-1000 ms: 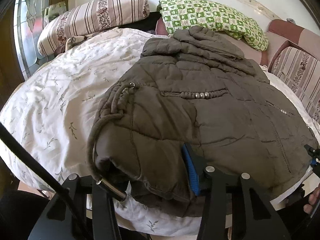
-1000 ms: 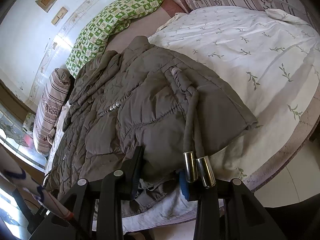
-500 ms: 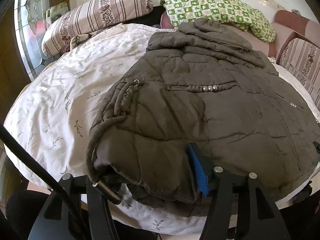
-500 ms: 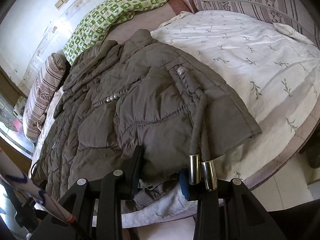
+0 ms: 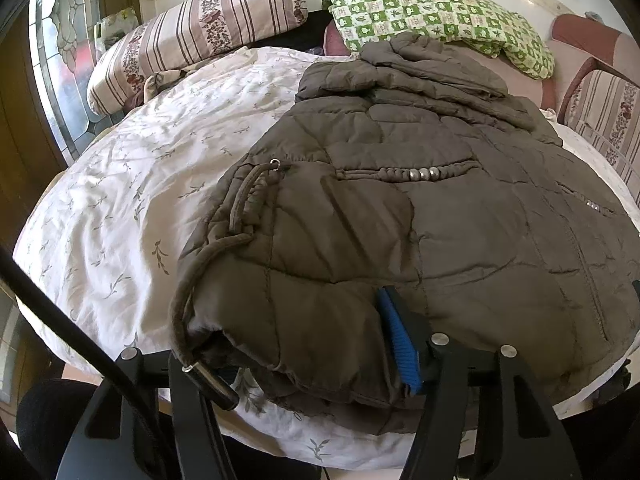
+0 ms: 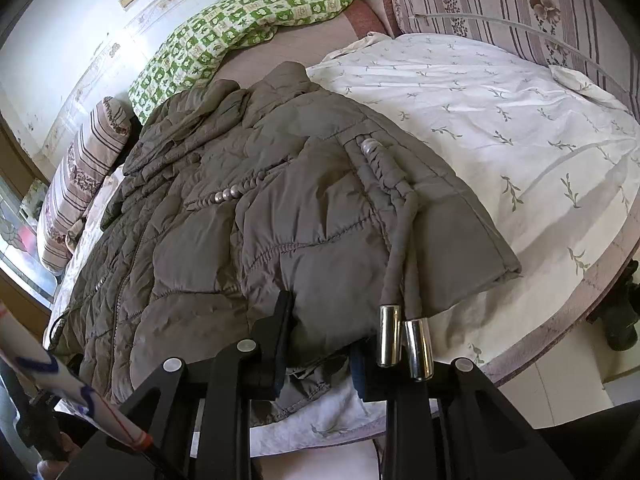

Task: Fold large clothes

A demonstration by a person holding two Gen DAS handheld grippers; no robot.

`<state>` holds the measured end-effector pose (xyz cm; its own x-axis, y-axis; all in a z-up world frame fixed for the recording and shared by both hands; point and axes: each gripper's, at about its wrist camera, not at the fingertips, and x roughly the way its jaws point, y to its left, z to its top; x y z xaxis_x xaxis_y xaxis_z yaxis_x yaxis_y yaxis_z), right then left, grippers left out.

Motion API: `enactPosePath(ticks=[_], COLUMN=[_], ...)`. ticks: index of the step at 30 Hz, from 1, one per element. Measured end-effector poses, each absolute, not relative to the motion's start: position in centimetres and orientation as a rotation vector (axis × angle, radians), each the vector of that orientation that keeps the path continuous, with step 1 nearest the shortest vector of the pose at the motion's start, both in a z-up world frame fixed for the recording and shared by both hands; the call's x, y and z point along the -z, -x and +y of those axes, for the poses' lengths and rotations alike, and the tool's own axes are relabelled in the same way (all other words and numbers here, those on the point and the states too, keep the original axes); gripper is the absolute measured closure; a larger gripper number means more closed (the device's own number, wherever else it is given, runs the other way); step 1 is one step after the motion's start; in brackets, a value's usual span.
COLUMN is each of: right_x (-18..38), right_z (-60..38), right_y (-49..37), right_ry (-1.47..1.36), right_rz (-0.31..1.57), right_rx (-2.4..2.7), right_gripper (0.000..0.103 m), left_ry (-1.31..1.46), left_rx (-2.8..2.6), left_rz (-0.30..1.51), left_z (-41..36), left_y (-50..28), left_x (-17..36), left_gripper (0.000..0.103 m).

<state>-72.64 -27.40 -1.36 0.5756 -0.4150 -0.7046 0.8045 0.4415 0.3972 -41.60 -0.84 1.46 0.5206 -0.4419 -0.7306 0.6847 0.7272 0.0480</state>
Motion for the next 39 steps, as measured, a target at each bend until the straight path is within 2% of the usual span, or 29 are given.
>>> enactPosePath(ticks=[4, 8, 11, 15, 39], right_x=[1.3, 0.7, 0.3, 0.3, -1.2], right_z=[-27.4, -26.8, -26.3, -26.4, -25.3], right_y=[72.6, 72.2, 72.0, 72.1, 72.8], right_ry=[-0.786, -0.728, -0.688, -0.698, -0.655], right_rz=[0.563, 0.559, 0.558, 0.550, 0.489], right_rx=[0.810, 0.824, 0.833, 0.830, 0.819], right_gripper=[0.077, 0.084, 0.085, 0.085, 0.088], left_ry=[-0.354, -0.367, -0.382, -0.386, -0.412], left_rx=[0.691, 0.698, 0.705, 0.708, 0.692], left_rz=[0.760, 0.745, 0.728, 0.723, 0.699], left_z=[-0.8, -1.0, -1.2, -1.3, -1.3], left_y=[41.7, 42.0, 42.4, 42.5, 43.3], left_x=[-1.5, -1.6, -1.7, -1.7, -2.3], left_gripper=[0.043, 0.051, 0.058, 0.062, 0.071])
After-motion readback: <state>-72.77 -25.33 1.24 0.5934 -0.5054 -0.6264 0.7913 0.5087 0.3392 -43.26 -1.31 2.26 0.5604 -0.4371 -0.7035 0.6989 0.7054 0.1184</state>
